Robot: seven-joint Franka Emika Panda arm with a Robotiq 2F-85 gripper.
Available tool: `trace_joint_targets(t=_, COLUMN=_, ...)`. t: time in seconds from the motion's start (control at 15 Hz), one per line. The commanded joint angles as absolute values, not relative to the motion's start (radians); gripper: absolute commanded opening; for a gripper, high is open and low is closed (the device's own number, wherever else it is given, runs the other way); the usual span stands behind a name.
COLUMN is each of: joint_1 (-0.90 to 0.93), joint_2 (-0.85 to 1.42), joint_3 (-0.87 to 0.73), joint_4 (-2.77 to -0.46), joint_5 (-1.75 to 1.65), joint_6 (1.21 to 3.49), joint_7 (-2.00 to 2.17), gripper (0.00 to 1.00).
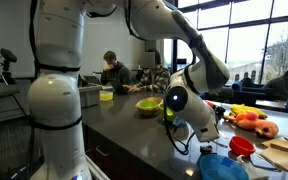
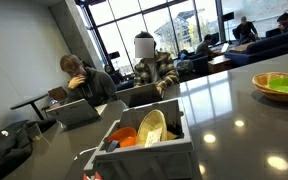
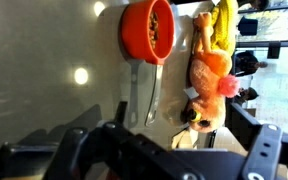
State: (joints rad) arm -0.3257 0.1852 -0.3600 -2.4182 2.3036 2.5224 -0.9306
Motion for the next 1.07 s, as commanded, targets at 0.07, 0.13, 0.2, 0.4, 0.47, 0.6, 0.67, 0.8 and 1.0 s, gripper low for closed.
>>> trace_joint_targets(t=0.07, joint_1=-0.278, joint_2=0.199, joint_3=-0.363, joint_4=-2.383, joint_5=2.289, joint_6=2.522, joint_7=-0.934, gripper=1.0)
trace_joint_targets(t=0.13, joint_1=-0.27, joint_2=0.2, joint_3=-0.362, joint_4=-2.379, joint_5=2.29, joint_6=2.522, joint_7=-0.937, gripper=1.0)
trace_joint_targets(t=0.2, joint_1=-0.267, joint_2=0.202, joint_3=-0.364, joint_4=-2.375, joint_5=2.29, joint_6=2.519, joint_7=-0.934, gripper=1.0)
trace_joint_targets(t=0.4, joint_1=-0.27, joint_2=0.217, joint_3=-0.373, joint_4=-2.368, joint_5=2.293, joint_6=2.515, joint_7=-0.924, gripper=1.0)
trace_joint_targets(t=0.47, joint_1=-0.277, joint_2=0.226, joint_3=-0.378, joint_4=-2.365, joint_5=2.293, joint_6=2.508, joint_7=-0.914, gripper=1.0)
trace_joint_targets(t=0.6, joint_1=-0.286, joint_2=0.243, joint_3=-0.389, joint_4=-2.36, joint_5=2.29, joint_6=2.507, joint_7=-0.898, gripper=1.0)
trace_joint_targets(t=0.67, joint_1=-0.29, joint_2=0.252, joint_3=-0.395, joint_4=-2.357, joint_5=2.291, joint_6=2.504, joint_7=-0.892, gripper=1.0)
trace_joint_targets(t=0.8, joint_1=-0.294, joint_2=0.264, joint_3=-0.404, joint_4=-2.351, joint_5=2.294, joint_6=2.502, joint_7=-0.882, gripper=1.0)
trace_joint_targets(t=1.0, joint_1=-0.292, joint_2=0.272, joint_3=-0.41, joint_4=-2.349, joint_5=2.299, joint_6=2.491, joint_7=-0.874, gripper=1.0)
